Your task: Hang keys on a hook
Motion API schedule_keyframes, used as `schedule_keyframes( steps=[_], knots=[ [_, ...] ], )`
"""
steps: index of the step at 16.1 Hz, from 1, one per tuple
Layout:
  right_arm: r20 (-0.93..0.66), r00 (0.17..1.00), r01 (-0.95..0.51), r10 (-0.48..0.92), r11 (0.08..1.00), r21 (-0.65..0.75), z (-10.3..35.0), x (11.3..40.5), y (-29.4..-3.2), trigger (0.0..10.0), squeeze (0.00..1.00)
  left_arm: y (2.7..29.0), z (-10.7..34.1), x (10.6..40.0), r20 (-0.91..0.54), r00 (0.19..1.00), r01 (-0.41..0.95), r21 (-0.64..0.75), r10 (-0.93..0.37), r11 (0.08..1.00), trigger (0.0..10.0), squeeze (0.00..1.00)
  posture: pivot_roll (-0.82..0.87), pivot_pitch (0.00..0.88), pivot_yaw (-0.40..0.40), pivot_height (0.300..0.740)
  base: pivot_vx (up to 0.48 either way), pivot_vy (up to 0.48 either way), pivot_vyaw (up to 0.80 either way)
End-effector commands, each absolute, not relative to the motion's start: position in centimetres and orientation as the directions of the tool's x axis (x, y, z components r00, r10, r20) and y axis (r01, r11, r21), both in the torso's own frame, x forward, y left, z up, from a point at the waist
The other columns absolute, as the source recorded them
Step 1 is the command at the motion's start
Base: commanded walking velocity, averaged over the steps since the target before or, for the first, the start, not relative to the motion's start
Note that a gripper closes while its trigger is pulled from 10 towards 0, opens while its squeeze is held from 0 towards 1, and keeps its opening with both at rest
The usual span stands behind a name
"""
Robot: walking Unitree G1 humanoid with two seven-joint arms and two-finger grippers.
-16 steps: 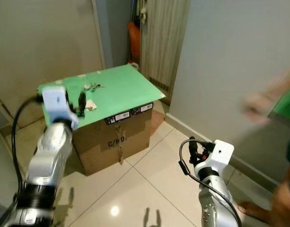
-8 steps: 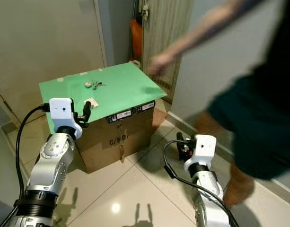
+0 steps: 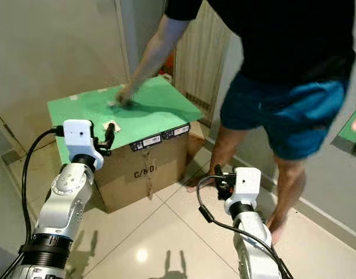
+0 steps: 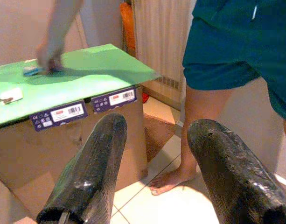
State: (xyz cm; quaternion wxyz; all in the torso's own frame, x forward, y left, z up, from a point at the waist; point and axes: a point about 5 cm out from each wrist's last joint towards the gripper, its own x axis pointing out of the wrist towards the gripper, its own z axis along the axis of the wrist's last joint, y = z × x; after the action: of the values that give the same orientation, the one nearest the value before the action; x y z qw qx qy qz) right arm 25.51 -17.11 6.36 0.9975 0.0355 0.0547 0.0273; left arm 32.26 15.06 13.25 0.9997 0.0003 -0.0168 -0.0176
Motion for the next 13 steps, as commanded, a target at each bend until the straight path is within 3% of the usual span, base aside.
schedule_keyframes(
  steps=[1, 13],
  knots=[
    [-0.101, 0.993, -0.060, 0.066, 0.996, 0.059, 6.45, 25.84, -17.07, 10.0, 0.00, 14.85, 13.79, 32.41, 0.052, 0.997, 0.054, 0.006, -0.054, 0.999, 10.0, 0.00, -0.02, 0.000, 0.003, 0.740, 0.382, 0.000, 0.00],
    [-0.140, 0.986, -0.090, 0.095, 0.995, 0.045, 5.47, 25.60, -16.85, 10.0, 0.00, 14.81, 13.75, 32.60, 0.046, 0.998, 0.037, 0.012, -0.038, 0.999, 10.0, 0.00, -0.01, 0.000, 0.008, 0.740, 0.441, 0.000, 0.00]
  ],
)
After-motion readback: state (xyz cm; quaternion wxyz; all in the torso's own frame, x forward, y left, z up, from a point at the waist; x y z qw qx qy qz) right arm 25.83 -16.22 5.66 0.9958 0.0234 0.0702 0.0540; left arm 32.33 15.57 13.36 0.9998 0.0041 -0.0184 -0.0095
